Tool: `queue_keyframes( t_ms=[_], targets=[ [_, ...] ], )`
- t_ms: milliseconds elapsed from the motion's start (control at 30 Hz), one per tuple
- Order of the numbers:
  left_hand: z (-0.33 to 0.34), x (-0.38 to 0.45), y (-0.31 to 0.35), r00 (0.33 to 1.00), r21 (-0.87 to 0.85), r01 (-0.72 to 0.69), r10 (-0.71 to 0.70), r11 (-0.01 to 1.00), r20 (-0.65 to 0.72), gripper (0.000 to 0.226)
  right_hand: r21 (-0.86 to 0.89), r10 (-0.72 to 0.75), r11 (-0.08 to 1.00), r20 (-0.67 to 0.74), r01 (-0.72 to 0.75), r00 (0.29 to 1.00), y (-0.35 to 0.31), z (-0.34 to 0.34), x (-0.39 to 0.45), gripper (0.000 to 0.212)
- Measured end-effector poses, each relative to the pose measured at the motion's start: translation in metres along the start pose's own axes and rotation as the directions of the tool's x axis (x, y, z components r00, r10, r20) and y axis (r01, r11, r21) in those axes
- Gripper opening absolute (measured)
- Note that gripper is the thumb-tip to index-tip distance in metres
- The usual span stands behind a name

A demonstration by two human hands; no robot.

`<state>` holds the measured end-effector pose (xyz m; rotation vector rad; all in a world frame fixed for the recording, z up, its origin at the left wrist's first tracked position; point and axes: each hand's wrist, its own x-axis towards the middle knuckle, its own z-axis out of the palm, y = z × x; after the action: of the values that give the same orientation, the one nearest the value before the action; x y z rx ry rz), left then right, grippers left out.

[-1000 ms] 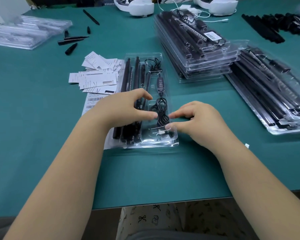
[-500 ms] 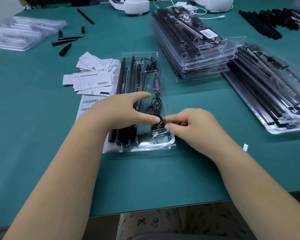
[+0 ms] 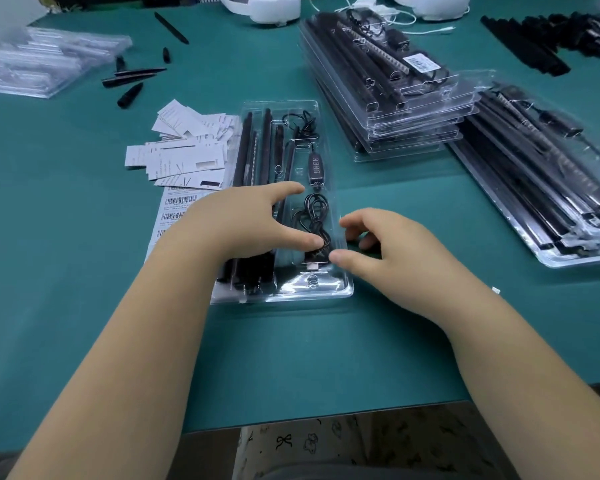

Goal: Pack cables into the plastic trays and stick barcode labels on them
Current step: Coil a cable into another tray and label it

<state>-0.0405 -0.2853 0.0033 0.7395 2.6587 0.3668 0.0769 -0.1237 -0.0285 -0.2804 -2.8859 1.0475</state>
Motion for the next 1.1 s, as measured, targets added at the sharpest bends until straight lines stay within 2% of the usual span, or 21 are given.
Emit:
queue_keyframes(
  t_ms=[200,367,433,533,633,700,900,1100],
  targets=[
    [-0.003,-0.003,-0.005,0.999,-0.049,-0.035,0.036,0.998,0.025,0.091,-0.090,-0.025,0.995,0.074,0.032,0.997,-0.007,-0.004,0.000,0.052],
    [-0.003,-0.004,-0.006,0.999,-0.033,-0.040,0.041,0.999,0.008,0.091,-0.328,-0.058,0.939,0.132,0.099,0.990,-0.007,-0.006,-0.003,0.050],
    [-0.002,-0.005,-0.006,0.999,-0.027,-0.045,0.045,0.999,0.000,0.090,-0.361,-0.077,0.924,0.155,0.129,0.985,-0.005,-0.004,-0.005,0.053],
    [-0.003,-0.007,-0.007,0.999,-0.024,-0.046,0.046,0.999,-0.016,0.087,-0.355,-0.089,0.923,0.175,0.147,0.980,-0.002,-0.001,-0.008,0.067],
    [-0.001,-0.007,-0.007,0.997,0.030,-0.052,0.054,0.998,-0.063,0.082,-0.313,-0.111,0.938,0.133,0.148,0.985,0.001,0.001,-0.008,0.073],
    [0.001,-0.007,-0.008,0.995,0.063,-0.064,0.069,0.996,-0.073,0.083,-0.255,-0.130,0.954,0.119,0.157,0.984,0.003,0.001,-0.007,0.072],
    [-0.008,-0.009,-0.014,0.992,-0.028,-0.103,0.105,0.994,0.070,0.113,-0.146,-0.139,0.978,0.066,0.148,0.988,0.006,0.003,-0.004,0.064],
    [-0.005,-0.008,-0.016,0.992,-0.010,-0.121,0.121,0.993,0.035,0.120,-0.127,-0.142,0.981,0.030,0.145,0.989,0.005,0.003,-0.003,0.059]
  ],
)
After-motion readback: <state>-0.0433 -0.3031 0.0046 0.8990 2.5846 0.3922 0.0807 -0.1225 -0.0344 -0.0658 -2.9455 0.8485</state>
